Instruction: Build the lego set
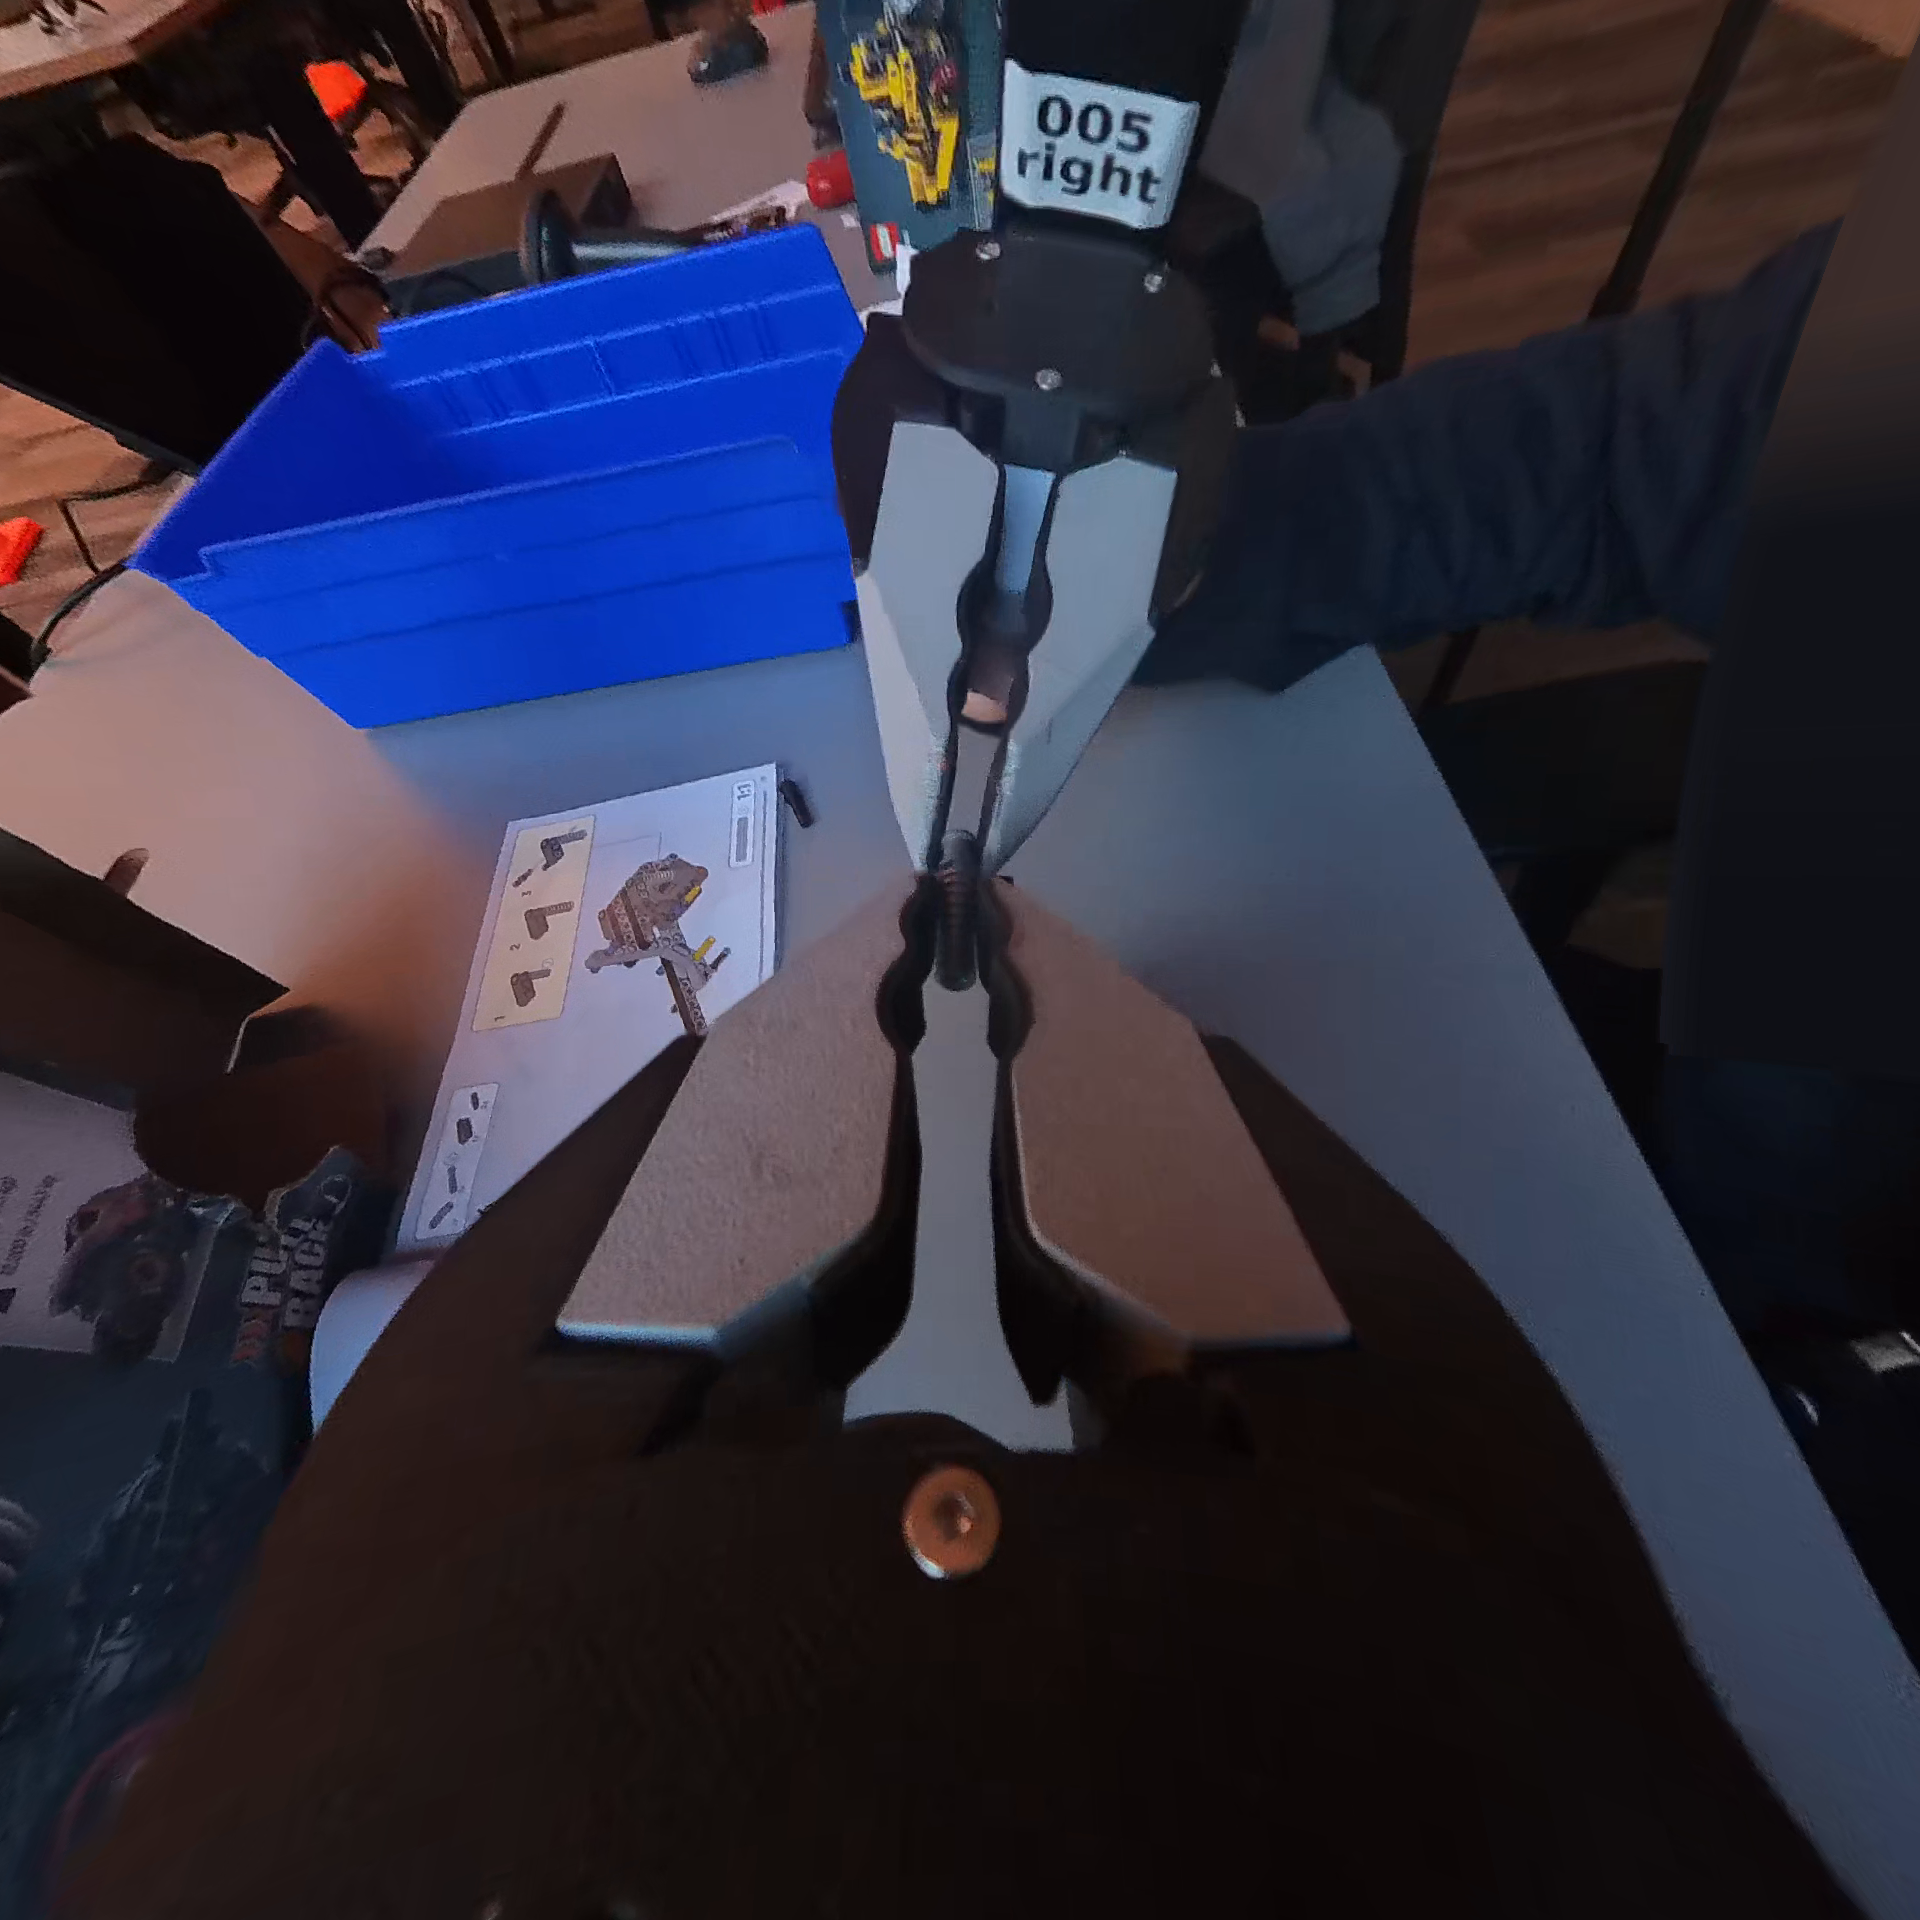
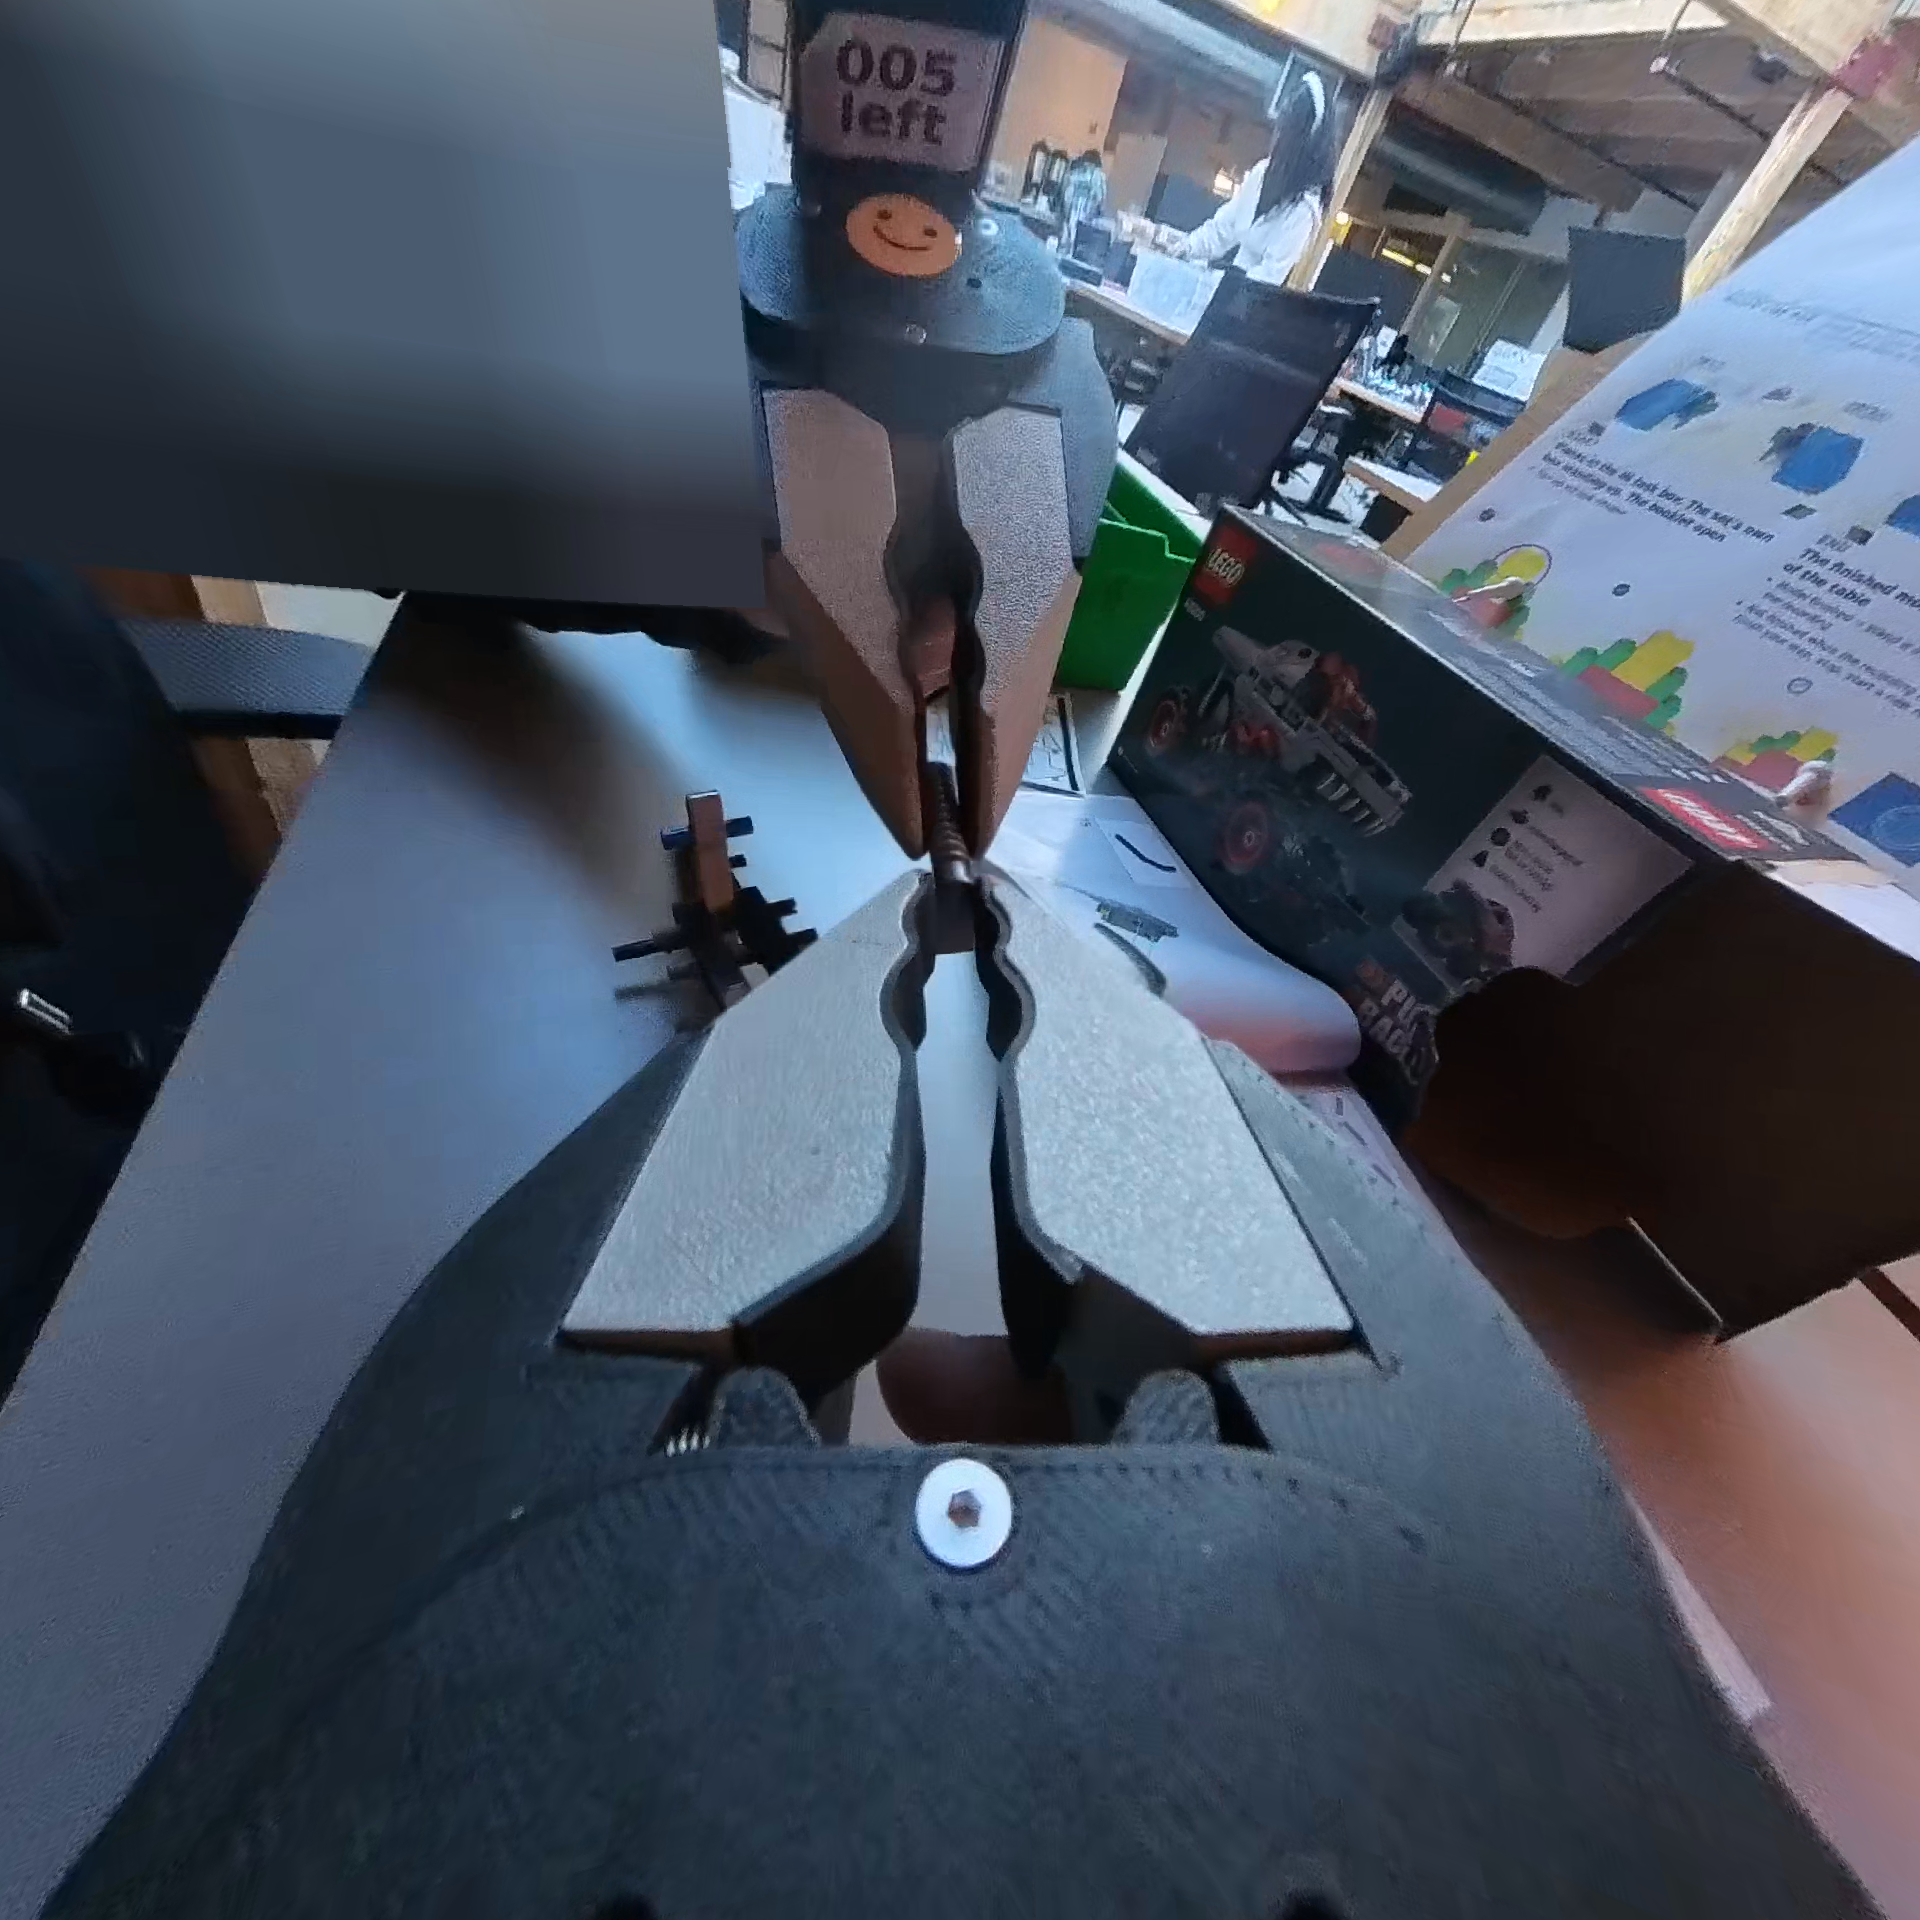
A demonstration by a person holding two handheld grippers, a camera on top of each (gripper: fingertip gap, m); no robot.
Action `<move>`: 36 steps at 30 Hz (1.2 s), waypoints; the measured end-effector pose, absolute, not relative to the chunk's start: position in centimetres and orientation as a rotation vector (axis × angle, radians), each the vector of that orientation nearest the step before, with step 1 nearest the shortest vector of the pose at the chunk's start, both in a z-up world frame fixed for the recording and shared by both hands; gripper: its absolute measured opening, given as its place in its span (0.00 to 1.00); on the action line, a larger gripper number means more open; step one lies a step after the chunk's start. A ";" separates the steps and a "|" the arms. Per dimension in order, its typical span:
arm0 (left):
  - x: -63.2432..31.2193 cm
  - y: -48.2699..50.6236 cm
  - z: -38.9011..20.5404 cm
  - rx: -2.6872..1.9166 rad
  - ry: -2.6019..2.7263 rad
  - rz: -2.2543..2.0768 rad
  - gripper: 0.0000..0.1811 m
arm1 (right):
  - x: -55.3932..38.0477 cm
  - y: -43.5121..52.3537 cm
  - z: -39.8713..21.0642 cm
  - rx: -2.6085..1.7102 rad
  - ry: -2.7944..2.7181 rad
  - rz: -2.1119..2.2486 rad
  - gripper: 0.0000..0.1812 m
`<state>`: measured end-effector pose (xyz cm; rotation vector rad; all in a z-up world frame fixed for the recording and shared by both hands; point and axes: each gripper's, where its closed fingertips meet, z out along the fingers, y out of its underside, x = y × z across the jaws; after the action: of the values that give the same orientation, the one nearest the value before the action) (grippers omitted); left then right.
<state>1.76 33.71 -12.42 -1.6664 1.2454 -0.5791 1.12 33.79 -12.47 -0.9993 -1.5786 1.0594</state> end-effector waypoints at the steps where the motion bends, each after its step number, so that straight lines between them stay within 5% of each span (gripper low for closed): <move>1: 1.8 33.6 -12.5 -1.665 1.255 -0.580 0.03 | 1.1 33.6 -12.5 -0.999 -1.584 1.074 0.02; 15: 1.9 33.5 -17.2 -1.745 1.428 -0.437 0.03 | 0.6 33.0 -15.4 -0.992 -1.726 0.923 0.02; 36: 2.6 33.4 -12.3 -1.591 1.167 -0.790 0.03 | 2.0 33.5 -11.3 -0.930 -1.547 1.181 0.02</move>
<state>2.59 33.42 -12.28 -1.5914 1.1670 -0.7898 2.02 33.49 -11.33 -0.9297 -1.5466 1.1811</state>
